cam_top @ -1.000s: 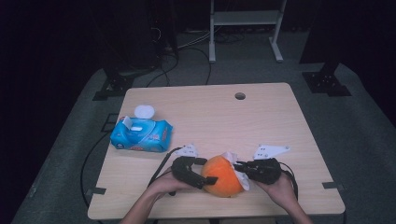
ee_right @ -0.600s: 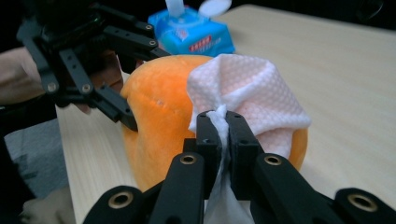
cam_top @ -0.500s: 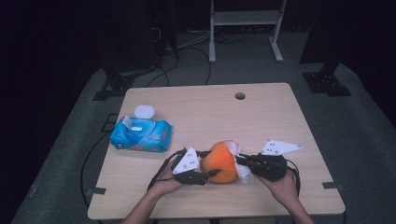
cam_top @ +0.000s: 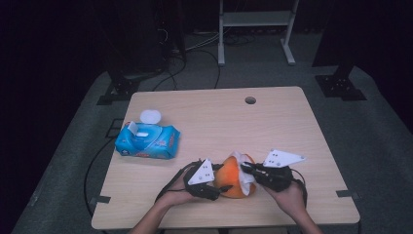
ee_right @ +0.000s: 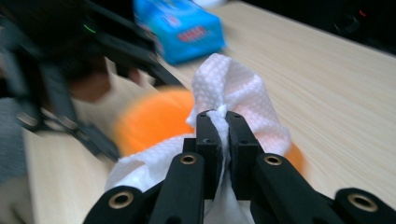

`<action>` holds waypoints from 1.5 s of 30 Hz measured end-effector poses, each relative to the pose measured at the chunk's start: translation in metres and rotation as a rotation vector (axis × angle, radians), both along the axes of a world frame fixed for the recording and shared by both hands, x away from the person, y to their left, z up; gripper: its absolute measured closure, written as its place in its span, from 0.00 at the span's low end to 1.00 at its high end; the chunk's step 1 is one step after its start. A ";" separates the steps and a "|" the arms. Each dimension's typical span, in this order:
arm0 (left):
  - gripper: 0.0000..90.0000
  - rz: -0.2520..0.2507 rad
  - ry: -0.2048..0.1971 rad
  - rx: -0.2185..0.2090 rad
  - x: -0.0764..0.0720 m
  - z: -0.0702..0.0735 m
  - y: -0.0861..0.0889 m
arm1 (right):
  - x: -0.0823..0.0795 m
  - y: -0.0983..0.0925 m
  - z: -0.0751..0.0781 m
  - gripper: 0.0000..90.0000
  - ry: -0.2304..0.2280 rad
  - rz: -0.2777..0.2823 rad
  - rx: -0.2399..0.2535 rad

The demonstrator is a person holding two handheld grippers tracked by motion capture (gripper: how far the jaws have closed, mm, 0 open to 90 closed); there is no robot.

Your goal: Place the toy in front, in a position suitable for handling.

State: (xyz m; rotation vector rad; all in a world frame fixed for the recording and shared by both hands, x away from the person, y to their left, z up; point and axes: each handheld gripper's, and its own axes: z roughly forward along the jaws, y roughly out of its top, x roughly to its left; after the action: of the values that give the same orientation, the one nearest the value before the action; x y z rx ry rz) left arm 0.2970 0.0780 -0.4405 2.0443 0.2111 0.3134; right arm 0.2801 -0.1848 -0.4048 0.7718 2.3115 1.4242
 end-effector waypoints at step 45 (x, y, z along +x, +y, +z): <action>0.46 0.072 0.002 -0.066 -0.015 0.016 -0.022 | -0.013 0.008 0.017 0.94 -0.054 0.078 0.003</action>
State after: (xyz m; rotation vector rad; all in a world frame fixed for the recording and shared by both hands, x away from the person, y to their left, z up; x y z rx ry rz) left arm 0.2819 0.0559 -0.4242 1.9752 0.2928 0.3443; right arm 0.2668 -0.1767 -0.3882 0.6420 2.3221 1.4634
